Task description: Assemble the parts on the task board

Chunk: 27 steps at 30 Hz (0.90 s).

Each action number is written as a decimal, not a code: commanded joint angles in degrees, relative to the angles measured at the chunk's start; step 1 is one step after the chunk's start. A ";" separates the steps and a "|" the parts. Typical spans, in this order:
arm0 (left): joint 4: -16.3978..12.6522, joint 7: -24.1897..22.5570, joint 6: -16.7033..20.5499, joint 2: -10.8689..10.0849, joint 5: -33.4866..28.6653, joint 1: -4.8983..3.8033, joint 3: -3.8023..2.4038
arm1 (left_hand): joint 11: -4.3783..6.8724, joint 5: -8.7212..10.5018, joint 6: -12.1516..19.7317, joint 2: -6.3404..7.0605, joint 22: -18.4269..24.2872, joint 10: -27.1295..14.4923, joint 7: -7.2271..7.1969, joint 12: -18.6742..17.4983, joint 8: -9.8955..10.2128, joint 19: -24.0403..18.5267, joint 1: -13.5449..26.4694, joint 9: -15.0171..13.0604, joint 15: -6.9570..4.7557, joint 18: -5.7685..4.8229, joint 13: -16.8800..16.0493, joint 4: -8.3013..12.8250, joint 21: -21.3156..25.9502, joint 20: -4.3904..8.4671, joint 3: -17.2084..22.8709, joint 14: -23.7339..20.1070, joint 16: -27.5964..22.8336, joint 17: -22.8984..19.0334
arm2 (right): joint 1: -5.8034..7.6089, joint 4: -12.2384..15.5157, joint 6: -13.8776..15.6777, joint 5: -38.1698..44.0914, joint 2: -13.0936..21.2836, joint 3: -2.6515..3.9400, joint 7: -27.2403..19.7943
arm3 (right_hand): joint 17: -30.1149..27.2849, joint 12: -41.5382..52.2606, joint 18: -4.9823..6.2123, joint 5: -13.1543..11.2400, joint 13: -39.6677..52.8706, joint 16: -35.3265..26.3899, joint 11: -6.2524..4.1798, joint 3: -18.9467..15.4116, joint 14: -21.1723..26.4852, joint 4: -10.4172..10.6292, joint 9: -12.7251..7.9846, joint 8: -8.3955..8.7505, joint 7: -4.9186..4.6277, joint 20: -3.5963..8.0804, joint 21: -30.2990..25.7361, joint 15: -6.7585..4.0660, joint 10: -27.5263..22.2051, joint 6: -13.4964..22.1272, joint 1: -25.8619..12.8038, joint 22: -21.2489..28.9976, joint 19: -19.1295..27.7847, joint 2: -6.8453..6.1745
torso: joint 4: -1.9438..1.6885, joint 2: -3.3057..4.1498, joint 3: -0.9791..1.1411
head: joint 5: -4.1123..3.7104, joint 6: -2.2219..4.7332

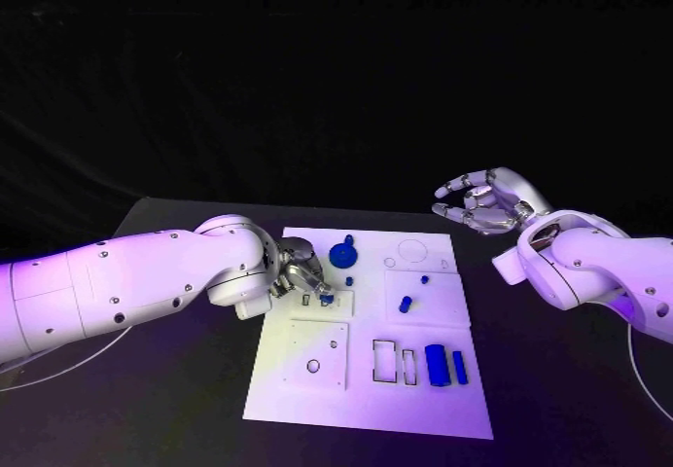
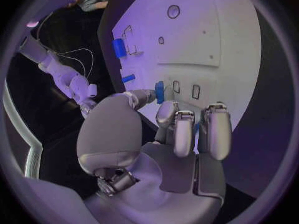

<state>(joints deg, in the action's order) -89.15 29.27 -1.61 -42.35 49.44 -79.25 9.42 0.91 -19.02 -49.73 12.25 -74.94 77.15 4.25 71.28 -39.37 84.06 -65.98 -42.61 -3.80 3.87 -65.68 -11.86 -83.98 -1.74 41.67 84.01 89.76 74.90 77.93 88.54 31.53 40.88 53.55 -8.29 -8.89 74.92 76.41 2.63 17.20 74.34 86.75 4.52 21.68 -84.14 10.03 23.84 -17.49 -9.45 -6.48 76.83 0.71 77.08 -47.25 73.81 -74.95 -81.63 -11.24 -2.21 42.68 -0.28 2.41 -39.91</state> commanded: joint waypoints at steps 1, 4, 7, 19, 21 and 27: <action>-0.20 -1.12 5.04 0.07 5.05 0.41 0.01 | 0.04 -1.01 -1.41 0.44 -1.60 0.49 -0.73 0.30 -0.13 0.63 0.49 -0.17 -0.61 -1.16 -0.17 11.32 -0.42 0.32 11.10 5.99 0.24 15.10 | -0.04 -0.01 -0.49 1.02 0.03 0.01 -0.29 | 5.37 -0.35 0.93 0.22 -0.06 -0.31 -0.07 0.25 -3.56 0.08 -0.09 -0.36 0.13 0.11 -0.19 -0.45 -0.30 -0.13 -0.52 -4.88 0.43 -0.20 | -0.03 -0.10 0.01 | 0.20 -0.09; -0.11 -0.80 5.54 0.11 7.40 0.84 0.03 | 0.15 -1.75 -1.67 0.59 -1.70 0.66 -0.82 0.41 -0.18 0.68 0.63 -0.31 -0.68 -1.17 -0.33 11.36 -0.47 0.39 11.13 5.99 0.24 15.10 | -0.06 -0.03 -0.48 1.18 0.08 0.00 -0.28 | 5.37 -0.35 0.93 0.22 -0.06 -0.31 -0.07 0.25 -3.56 0.08 -0.09 -0.36 0.13 0.11 -0.19 -0.45 -0.30 -0.13 -0.52 -4.88 0.43 -0.20 | 0.08 -0.07 0.05 | 0.27 -0.08; 0.00 -0.56 5.22 0.16 8.73 1.09 0.05 | 0.22 -2.41 -1.88 0.82 -1.76 0.80 -0.92 0.47 -0.21 0.71 0.80 -0.45 -0.76 -1.19 -0.43 11.38 -0.50 0.44 11.10 5.99 0.24 15.10 | -0.06 -0.05 -0.47 1.28 0.11 0.00 -0.28 | 5.37 -0.35 0.93 0.22 -0.06 -0.31 -0.07 0.25 -3.56 0.08 -0.09 -0.36 0.13 0.11 -0.19 -0.45 -0.30 -0.13 -0.52 -4.88 0.43 -0.20 | 0.10 -0.04 0.05 | 0.23 -0.09; 0.59 0.06 1.89 0.80 11.01 1.72 0.11 | 0.43 -4.17 -2.35 1.22 -1.88 0.91 -1.14 0.31 -0.35 0.75 1.14 -0.86 -0.95 -1.21 -0.31 11.44 -0.54 0.52 11.13 5.99 0.24 15.10 | -0.09 -0.05 -0.51 1.50 0.12 -0.01 -0.22 | 5.37 -0.35 0.93 0.22 -0.06 -0.31 -0.07 0.25 -3.56 0.08 -0.09 -0.36 0.13 0.11 -0.19 -0.45 -0.30 -0.13 -0.52 -4.88 0.43 -0.20 | 0.10 0.07 0.01 | 0.30 -0.08; 0.67 0.09 1.61 0.91 11.44 1.75 0.11 | 0.45 -4.36 -2.39 1.26 -1.88 0.92 -1.16 0.29 -0.37 0.75 1.19 -0.91 -0.96 -1.21 -0.29 11.44 -0.54 0.52 11.14 5.99 0.24 15.10 | -0.09 -0.05 -0.51 1.51 0.12 -0.01 -0.22 | 5.30 -0.39 0.94 0.29 -0.10 -0.35 -0.07 0.26 -3.54 0.13 -0.11 -0.40 0.13 0.12 -0.24 -0.46 -0.32 -0.14 -0.60 -4.85 0.45 -0.27 | 0.11 0.07 0.01 | 0.27 -0.16; 0.77 0.17 0.85 1.06 12.12 1.80 0.14 | 0.48 -4.64 -2.47 1.32 -1.91 1.02 -1.20 0.37 -0.42 0.76 1.26 -1.00 -0.99 -1.21 -0.42 11.42 -0.55 0.53 11.14 5.99 0.24 15.10 | -0.09 -0.06 -0.52 1.51 0.11 -0.01 -0.23 | 5.33 -0.38 0.94 0.29 -0.09 -0.34 -0.07 0.26 -3.55 0.14 -0.11 -0.40 0.13 0.12 -0.23 -0.46 -0.30 -0.14 -0.62 -4.87 0.43 -0.28 | 0.07 0.05 0.01 | 0.32 -0.20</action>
<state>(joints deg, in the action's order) -88.34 29.37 0.95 -41.42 60.10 -77.47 9.57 1.42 -23.48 -50.86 13.42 -74.92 77.85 3.97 71.38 -39.60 84.05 -64.81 -43.51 -4.40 3.05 -66.03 -11.85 -84.20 -1.75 41.67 83.85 89.75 74.95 77.87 88.47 31.52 41.65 53.68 -8.31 -8.91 74.91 76.41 2.63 17.20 74.30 86.75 4.53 21.68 -84.14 10.03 23.78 -17.71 -9.45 -6.48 76.83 0.71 77.08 -47.25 73.51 -74.93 -81.63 -11.55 -2.11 42.75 -0.27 2.72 -40.16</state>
